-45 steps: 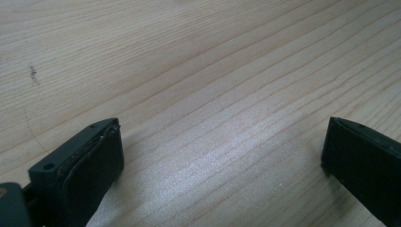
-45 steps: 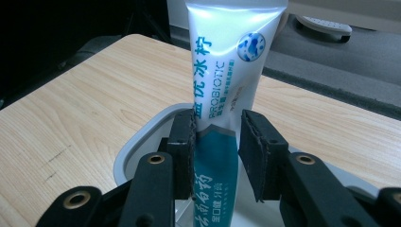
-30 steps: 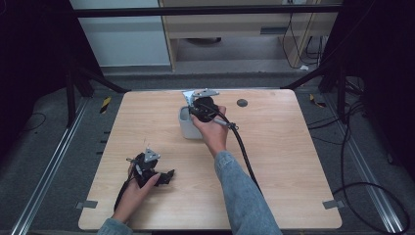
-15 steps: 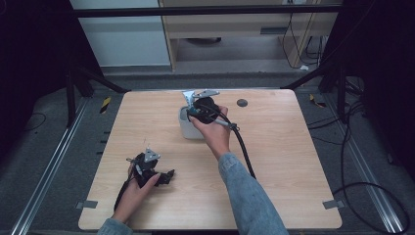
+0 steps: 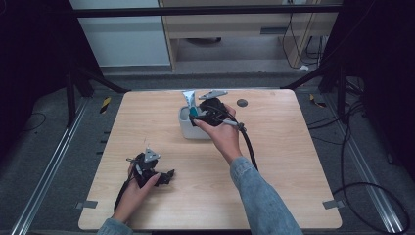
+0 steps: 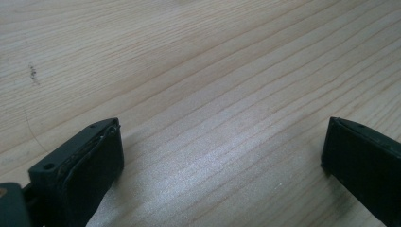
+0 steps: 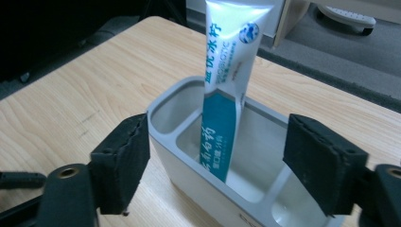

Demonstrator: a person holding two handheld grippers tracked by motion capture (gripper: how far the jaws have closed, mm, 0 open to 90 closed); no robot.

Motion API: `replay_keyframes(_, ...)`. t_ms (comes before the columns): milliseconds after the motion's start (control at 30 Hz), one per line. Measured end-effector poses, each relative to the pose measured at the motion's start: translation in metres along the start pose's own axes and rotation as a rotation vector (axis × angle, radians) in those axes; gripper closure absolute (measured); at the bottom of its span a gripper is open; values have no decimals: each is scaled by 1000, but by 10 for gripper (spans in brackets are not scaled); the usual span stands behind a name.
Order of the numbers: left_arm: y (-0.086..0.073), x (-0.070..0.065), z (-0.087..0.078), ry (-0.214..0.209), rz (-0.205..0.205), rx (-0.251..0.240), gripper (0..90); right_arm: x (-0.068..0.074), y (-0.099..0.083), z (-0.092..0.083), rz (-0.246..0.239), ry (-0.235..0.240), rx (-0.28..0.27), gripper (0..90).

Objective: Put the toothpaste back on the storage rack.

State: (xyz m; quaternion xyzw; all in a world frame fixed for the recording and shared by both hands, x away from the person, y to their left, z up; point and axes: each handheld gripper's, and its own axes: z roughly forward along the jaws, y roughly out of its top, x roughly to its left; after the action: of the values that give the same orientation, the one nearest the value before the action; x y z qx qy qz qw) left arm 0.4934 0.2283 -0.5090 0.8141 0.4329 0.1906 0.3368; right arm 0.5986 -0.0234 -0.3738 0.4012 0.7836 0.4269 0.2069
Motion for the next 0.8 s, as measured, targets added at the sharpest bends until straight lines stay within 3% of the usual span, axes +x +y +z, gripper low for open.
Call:
replay_keyframes(167,0,0,0,-1,-2,0,0,-8,-1,-9,-5,-14,35,158)
replay_keyframes(433,0,0,0,-1,-3,0,0,-21,-10,-30,-52,-65,59,100)
replay_keyframes(800,0,0,0,-1,1,3,0,-48,-29,-58,-34,-100,64,86)
